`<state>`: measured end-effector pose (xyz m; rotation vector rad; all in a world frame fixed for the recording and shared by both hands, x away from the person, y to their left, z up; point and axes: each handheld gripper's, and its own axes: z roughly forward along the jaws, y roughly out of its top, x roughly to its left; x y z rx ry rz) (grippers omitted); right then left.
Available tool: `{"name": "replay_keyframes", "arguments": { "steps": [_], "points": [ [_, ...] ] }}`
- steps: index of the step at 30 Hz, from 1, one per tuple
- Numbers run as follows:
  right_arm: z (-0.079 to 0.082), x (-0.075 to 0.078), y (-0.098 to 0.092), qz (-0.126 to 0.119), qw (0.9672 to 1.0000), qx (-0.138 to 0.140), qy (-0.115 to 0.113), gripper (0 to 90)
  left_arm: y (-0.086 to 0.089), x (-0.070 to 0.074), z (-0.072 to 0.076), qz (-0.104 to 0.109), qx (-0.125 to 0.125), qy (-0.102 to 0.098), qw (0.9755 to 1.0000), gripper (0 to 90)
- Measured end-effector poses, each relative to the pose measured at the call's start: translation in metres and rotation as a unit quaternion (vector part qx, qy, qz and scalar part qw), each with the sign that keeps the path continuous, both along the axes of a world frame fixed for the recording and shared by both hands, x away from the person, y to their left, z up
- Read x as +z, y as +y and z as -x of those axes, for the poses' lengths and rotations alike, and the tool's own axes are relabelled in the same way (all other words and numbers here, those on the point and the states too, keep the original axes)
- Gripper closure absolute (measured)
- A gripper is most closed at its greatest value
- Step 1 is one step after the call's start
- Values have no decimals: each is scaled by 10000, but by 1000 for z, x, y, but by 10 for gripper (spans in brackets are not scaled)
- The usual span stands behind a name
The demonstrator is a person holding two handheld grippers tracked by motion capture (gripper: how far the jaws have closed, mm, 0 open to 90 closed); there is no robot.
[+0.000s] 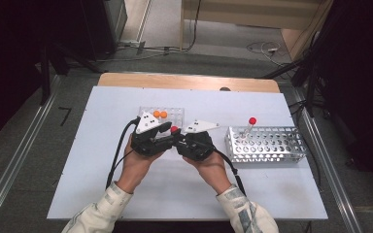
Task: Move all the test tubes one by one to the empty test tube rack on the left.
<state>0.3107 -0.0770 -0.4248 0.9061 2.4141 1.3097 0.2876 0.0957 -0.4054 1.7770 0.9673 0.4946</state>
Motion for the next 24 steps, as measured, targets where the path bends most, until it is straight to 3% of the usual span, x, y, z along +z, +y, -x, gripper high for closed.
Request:
{"name": "replay_keyframes", "arguments": {
  "steps": [5,10,20,24],
  "points": [
    [1,1,2,-5,10000,15,8,713,-2,-1,1,-90,-40,-23,9999,685],
    [2,2,3,-24,10000,36,10,711,-1,-1,1,-95,1,-36,9999,695],
    [6,7,-6,-17,9998,215,25,423,6,2,-1,-57,120,-16,9999,697],
    [9,8,-18,-6,9998,169,45,402,10,3,-2,-28,179,11,9998,697]
  ]
}}
